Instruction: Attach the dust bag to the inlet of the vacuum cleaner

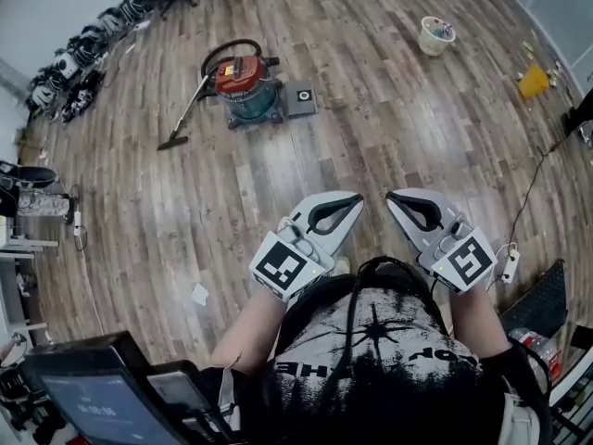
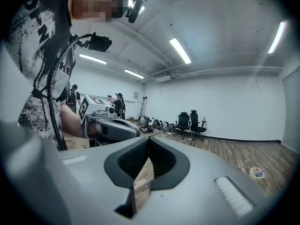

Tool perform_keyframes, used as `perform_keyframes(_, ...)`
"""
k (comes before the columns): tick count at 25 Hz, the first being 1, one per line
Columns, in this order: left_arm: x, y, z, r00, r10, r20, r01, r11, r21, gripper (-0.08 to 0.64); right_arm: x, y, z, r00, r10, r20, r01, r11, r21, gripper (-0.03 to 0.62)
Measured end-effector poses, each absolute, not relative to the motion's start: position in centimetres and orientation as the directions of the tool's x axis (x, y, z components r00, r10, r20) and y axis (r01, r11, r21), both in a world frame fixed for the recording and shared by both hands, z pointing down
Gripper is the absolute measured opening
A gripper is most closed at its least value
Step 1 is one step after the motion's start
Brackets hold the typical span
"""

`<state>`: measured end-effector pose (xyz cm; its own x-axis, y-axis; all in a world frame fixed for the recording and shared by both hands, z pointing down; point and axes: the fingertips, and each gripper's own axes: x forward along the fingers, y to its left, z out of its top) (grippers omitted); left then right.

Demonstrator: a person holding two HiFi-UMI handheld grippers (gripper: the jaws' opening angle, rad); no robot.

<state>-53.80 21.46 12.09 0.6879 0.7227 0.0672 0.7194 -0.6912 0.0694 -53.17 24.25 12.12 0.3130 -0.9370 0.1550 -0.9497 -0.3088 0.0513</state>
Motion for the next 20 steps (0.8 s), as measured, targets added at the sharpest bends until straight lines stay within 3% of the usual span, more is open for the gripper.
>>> perform_keyframes(11, -47.7, 21.3, 14.3, 0.673, 0.734, 0.090, 0.726, -0.679, 0.108, -0.002, -46.3, 24.1, 12.6, 0.321, -0.934, 0.156, -0.947, -0.316, 0.059, 0.008)
perform_keyframes(20, -35.1, 22.8, 15.1, 0.729, 0.672, 0.129, 0.665, -0.740, 0.101, -0.002, -33.3, 24.8, 13.2, 0.236, -0.968, 0.089, -0.972, -0.234, 0.038, 0.008)
